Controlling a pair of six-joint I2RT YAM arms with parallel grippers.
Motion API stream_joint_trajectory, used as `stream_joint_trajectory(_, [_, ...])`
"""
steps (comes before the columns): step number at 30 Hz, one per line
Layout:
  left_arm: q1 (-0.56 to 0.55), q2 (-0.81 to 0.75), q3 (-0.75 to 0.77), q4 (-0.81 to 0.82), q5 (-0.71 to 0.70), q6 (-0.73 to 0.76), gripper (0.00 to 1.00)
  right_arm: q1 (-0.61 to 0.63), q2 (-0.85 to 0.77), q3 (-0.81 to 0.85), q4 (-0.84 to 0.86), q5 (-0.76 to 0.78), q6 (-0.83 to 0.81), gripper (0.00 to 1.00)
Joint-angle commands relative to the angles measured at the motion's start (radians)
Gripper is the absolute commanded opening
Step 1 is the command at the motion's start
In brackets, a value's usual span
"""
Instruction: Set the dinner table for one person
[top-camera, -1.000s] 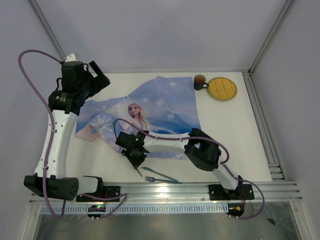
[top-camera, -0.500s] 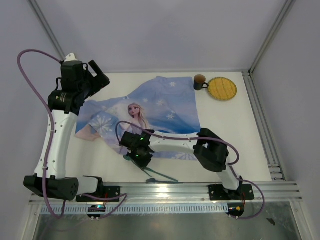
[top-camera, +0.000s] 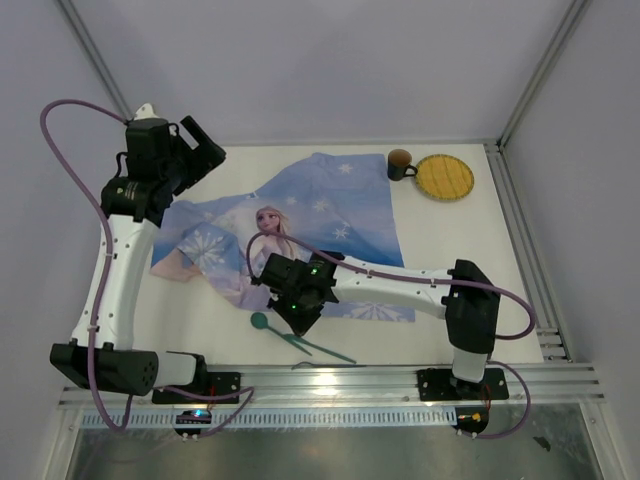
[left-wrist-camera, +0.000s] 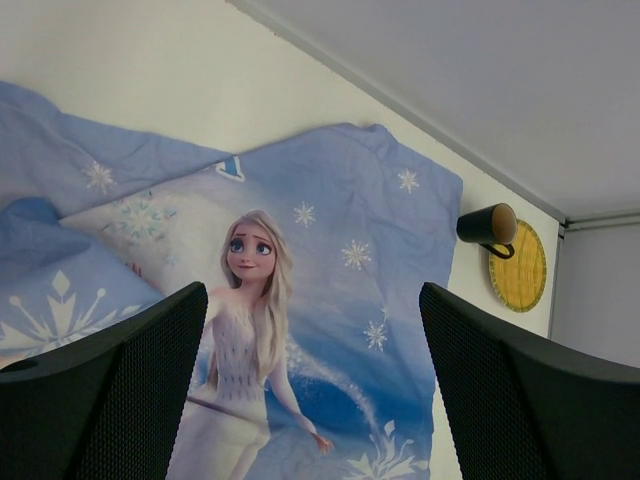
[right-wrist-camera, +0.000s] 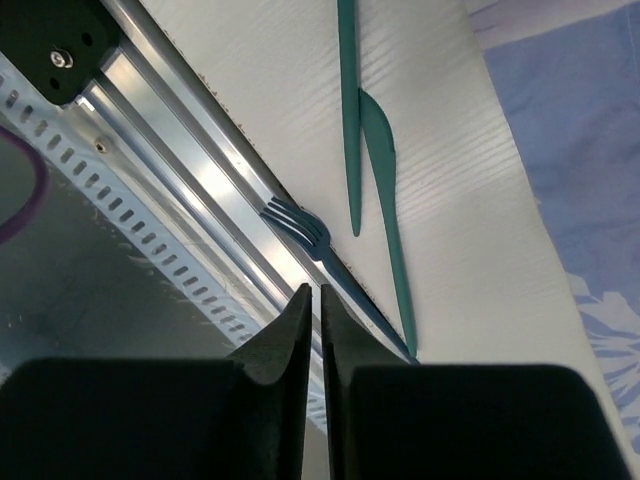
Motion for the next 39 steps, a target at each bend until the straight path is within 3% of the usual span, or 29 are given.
stream_joint_trajectory(1, [-0.001, 0.007, -0.006, 0.058, 0.035, -0.022, 0.89, 0.003, -0.02, -0.029, -0.011, 0.001, 0.01, 0.13])
stream_joint_trajectory(3, [-0.001, 0.007, -0.006, 0.061, 0.035, -0.022, 0.89, 0.003, -0.008, -0.032, 0.011, 0.01, 0.016, 0.3])
stream_joint_trajectory(5, [-0.001, 0.009, -0.009, 0.061, 0.035, -0.02, 0.89, 0.003, 0.012, -0.022, 0.023, 0.016, 0.013, 0.39])
stream_joint_trajectory(19, [-0.001, 0.0, -0.042, 0.049, -0.032, 0.033, 0.89, 0.003, 0.251, 0.201, 0.074, 0.194, 0.063, 0.4])
stream_joint_trajectory(29, [-0.001, -0.037, -0.049, 0.045, -0.081, 0.062, 0.89, 0.0, 0.291, 0.221, 0.115, 0.177, 0.048, 0.4])
stream_joint_trajectory(34, [-0.001, -0.108, -0.124, 0.073, -0.057, 0.021, 0.89, 0.001, 0.294, 0.238, 0.127, 0.188, 0.039, 0.4])
stream_joint_trajectory(39, [-0.001, -0.223, -0.279, 0.167, 0.056, -0.034, 0.89, 0.0, 0.299, 0.246, 0.159, 0.27, 0.042, 0.4])
